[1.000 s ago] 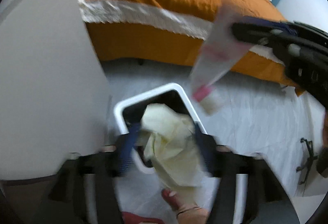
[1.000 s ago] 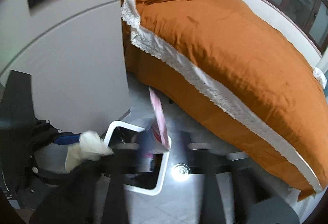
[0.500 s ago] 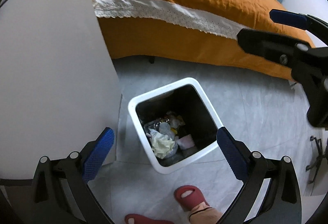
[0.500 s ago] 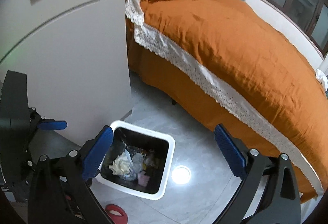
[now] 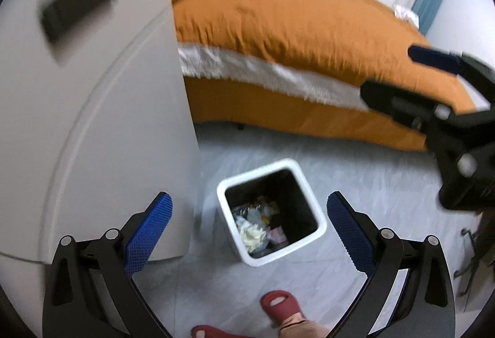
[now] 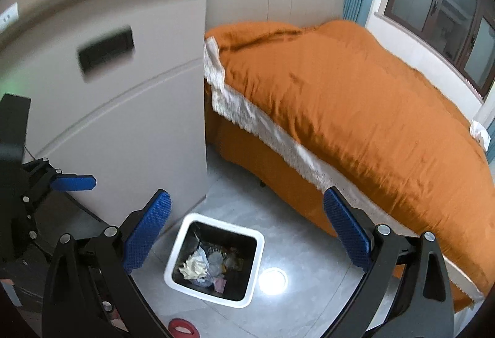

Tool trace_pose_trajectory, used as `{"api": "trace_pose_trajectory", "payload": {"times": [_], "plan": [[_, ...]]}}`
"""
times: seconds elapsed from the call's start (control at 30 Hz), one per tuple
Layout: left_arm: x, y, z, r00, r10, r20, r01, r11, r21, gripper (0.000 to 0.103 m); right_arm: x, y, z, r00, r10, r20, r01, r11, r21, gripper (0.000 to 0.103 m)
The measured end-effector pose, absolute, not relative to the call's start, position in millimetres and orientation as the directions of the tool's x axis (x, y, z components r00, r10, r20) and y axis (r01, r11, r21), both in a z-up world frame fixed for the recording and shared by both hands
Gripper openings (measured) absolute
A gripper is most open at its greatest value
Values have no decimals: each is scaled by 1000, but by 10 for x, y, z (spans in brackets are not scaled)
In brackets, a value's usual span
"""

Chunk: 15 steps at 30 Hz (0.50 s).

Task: Collect trash
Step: 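Lift both open tools back up toward the now empty desk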

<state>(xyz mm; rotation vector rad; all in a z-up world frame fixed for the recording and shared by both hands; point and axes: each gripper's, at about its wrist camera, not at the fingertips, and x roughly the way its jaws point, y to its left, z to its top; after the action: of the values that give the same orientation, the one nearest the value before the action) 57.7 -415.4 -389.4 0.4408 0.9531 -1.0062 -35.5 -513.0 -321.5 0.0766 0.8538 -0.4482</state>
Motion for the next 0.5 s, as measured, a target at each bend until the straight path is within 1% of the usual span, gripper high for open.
{"api": "trace_pose_trajectory", "payload": {"times": [0.13,0.27,0.4,0.5], "plan": [[555,-4042,-3389,222,-547,-807,852,512,-113,98,-387,-5051,-2778,595,-367,-715,421,900,-111,98],[537,-3843,-2795,271,-583,-766,827,549,-125,98,-425,-4964,-2225,650,-353,-673,421,904,-67,98],[480,-3531,-2126,358,-608,-709,789,603,-119,98,-436,-4797,-1689,717,-342,-608,395,917,-50,98],[436,-3273,-1711,438,-600,-670,753,651,-91,98,-384,-4601,-1300,771,-291,-566,340,940,-19,98]]}}
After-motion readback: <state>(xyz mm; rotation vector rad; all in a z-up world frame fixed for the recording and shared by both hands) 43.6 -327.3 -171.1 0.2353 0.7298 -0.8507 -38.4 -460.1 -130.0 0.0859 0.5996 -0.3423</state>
